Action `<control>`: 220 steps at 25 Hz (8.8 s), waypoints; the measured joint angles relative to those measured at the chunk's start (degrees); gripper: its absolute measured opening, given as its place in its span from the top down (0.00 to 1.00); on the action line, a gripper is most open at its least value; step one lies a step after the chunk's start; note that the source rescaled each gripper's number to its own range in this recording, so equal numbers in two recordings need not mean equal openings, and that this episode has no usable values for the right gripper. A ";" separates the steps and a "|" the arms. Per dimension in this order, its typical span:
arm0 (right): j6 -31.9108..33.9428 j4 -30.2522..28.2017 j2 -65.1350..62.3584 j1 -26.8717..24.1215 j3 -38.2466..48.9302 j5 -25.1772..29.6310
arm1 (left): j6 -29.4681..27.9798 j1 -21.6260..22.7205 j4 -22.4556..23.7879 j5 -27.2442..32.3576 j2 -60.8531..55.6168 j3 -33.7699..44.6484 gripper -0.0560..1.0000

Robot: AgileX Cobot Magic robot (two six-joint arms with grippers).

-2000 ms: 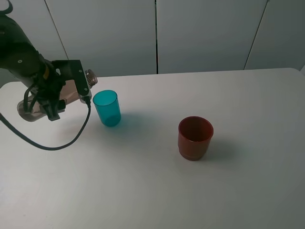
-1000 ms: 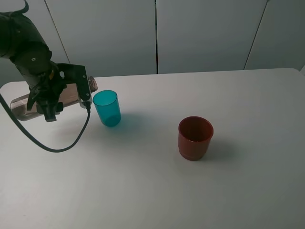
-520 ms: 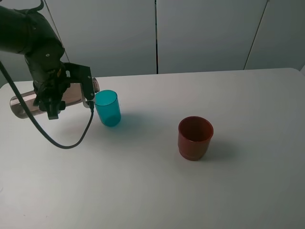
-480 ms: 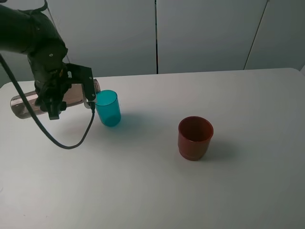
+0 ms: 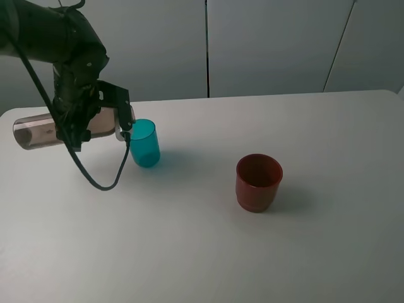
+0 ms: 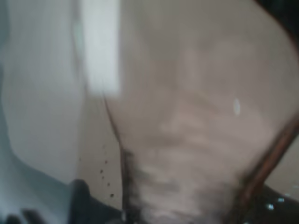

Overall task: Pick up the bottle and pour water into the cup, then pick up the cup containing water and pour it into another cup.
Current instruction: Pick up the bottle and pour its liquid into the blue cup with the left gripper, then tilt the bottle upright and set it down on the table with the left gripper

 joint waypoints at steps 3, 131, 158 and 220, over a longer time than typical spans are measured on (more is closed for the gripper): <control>0.00 0.00 0.00 0.00 0.00 0.00 | 1.12 -0.26 -0.10 1.66 1.27 -1.83 0.92; -0.40 0.00 0.00 0.00 0.00 0.00 | 17.15 -7.08 16.48 7.89 3.08 -8.19 0.92; -0.40 0.00 0.00 0.00 0.00 0.00 | 9.97 -7.08 13.20 7.89 3.08 -8.19 0.92; -0.40 0.00 0.00 0.00 0.00 0.00 | -31.73 21.64 -17.94 -69.06 -13.23 16.28 0.93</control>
